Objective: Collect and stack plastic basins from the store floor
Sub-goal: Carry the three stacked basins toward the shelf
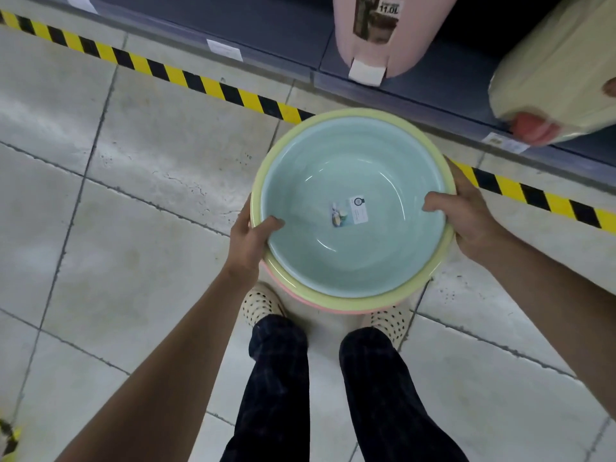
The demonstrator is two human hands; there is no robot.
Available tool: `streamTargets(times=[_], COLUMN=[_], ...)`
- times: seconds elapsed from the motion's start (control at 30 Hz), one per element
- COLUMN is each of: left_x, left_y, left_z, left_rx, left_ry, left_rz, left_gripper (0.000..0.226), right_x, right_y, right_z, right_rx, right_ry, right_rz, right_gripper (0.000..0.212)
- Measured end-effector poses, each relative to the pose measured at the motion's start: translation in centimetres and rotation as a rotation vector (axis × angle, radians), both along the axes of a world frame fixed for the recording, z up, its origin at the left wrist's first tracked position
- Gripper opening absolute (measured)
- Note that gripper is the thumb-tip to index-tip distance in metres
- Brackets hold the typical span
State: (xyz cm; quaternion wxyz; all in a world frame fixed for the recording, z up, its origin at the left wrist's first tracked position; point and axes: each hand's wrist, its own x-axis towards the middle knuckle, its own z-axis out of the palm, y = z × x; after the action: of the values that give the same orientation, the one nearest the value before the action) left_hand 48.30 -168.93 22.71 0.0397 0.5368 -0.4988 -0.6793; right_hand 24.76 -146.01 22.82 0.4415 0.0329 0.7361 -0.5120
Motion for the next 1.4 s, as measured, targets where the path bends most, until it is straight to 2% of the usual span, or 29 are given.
streamTargets(times=[0.43,0.7,1.0,1.4], left_x=[-2.2,-0.6,1.0,1.2], left_y=[-4.2,-3.2,-1.9,-2.4], left_z=[-9.7,-14.3,-17.5,-18.5], left_rx=[-0.023,0.045,0.046,0.037], left_ry=[-0.005,-0.031,-0.080,-0.083], left_rz=[-0.138,-0.087,-0.104,-0.196], left_gripper=[0.064,0.064,0.069,0.078], right_x=[0.9,1.7,2.3,1.7], right_y=[-1.0,-1.1,-0.4,0.8], right_z=[-10.3,-14.2,-16.6,-18.7], right_rx=[-0.030,0.019,0.033,0.037], right_ry=[0.042,0.043,0.044,0.008], right_rz=[-0.103,-0.067,-0.024,0.024], right_gripper=[0.069,0.072,0.079,0.068])
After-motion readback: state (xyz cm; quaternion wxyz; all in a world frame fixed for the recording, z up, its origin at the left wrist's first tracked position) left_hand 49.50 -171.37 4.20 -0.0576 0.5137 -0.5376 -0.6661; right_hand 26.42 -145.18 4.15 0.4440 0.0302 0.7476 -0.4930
